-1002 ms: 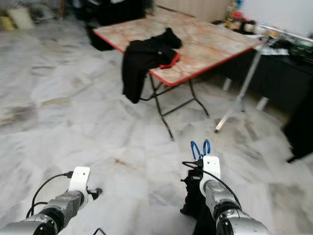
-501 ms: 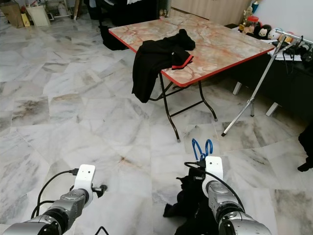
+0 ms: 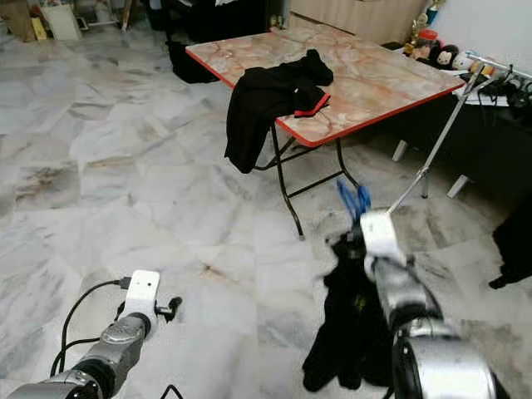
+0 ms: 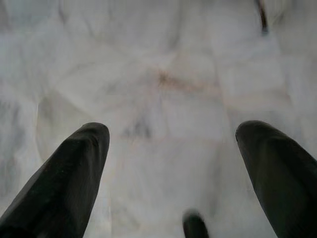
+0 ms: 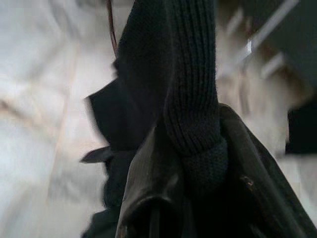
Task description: Hang hanger
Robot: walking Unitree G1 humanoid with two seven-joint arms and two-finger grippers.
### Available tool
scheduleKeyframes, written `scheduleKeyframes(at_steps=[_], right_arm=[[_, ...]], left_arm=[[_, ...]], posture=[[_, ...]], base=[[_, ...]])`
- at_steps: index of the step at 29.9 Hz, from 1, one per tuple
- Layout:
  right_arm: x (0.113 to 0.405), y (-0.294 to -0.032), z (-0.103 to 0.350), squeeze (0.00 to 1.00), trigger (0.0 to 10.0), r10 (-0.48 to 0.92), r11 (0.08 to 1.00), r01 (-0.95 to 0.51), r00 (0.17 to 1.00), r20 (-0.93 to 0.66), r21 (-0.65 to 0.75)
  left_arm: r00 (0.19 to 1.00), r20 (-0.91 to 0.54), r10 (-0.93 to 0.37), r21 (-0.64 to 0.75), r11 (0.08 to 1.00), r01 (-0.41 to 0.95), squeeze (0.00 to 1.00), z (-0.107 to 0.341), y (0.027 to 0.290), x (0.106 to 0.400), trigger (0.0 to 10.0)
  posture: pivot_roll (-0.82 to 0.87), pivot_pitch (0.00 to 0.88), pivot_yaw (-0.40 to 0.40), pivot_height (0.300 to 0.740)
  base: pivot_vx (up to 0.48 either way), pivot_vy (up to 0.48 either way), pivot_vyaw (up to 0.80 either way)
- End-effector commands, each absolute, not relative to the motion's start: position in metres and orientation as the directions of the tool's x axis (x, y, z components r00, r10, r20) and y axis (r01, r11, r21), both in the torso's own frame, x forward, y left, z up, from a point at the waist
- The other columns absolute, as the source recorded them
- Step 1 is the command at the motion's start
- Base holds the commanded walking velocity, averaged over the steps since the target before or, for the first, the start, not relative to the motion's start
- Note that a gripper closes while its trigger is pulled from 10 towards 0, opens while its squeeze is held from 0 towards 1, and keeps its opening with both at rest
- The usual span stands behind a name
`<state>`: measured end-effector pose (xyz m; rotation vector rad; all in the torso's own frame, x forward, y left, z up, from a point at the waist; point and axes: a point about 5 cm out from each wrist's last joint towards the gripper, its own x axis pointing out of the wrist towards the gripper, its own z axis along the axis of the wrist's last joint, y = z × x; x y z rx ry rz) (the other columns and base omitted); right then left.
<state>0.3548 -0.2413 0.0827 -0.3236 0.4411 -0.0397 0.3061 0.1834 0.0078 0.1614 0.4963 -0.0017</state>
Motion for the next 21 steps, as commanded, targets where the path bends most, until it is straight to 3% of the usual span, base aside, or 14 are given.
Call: scheduleKeyframes(at_steps=[1,9,12,15,16,21], right_arm=[[0.359,-0.235,0.088,0.00,10.0,-0.048,0.943,-0.087,0.919,-0.390,-0.321],[0.362,-0.222,0.095,0.00,10.0,0.133,0.921,-0.257,0.914,-0.382,-0.295],[0.364,-0.218,0.100,0.00,10.0,0.192,0.895,-0.321,0.905,-0.380,-0.311],[0.366,-0.213,0.106,0.00,10.0,0.258,0.862,-0.389,0.889,-0.379,-0.325],[0.369,-0.208,0.116,0.00,10.0,0.351,0.799,-0.487,0.854,-0.384,-0.353],[0.371,-0.200,0.133,0.00,10.0,0.463,0.700,-0.597,0.797,-0.387,-0.392]], left_arm=[[0.938,-0.347,0.020,0.183,0.982,0.046,0.00,0.038,0.186,0.329,10.0],[0.983,-0.179,-0.034,0.259,0.962,0.081,0.00,0.059,0.190,0.333,10.0],[0.979,-0.147,-0.140,0.233,0.957,0.172,0.00,0.067,0.185,0.334,10.0],[0.959,-0.132,-0.252,0.219,0.936,0.276,0.00,0.072,0.181,0.333,10.0],[0.917,-0.146,-0.372,0.240,0.886,0.397,0.00,0.078,0.179,0.329,10.0],[0.824,-0.204,-0.528,0.279,0.776,0.566,0.00,0.081,0.181,0.318,10.0]], posture=[[-0.01,0.000,-0.081,0.740],[0.00,0.000,-0.084,0.740],[0.00,0.000,-0.084,0.740],[0.00,0.000,-0.088,0.740],[0.01,0.000,-0.092,0.740],[0.01,0.000,-0.094,0.740]], base=[[0.000,0.000,0.00],[0.000,0.000,0.00],[0.000,0.000,0.00],[0.000,0.000,0.00],[0.000,0.000,0.00],[0.000,0.000,0.00]])
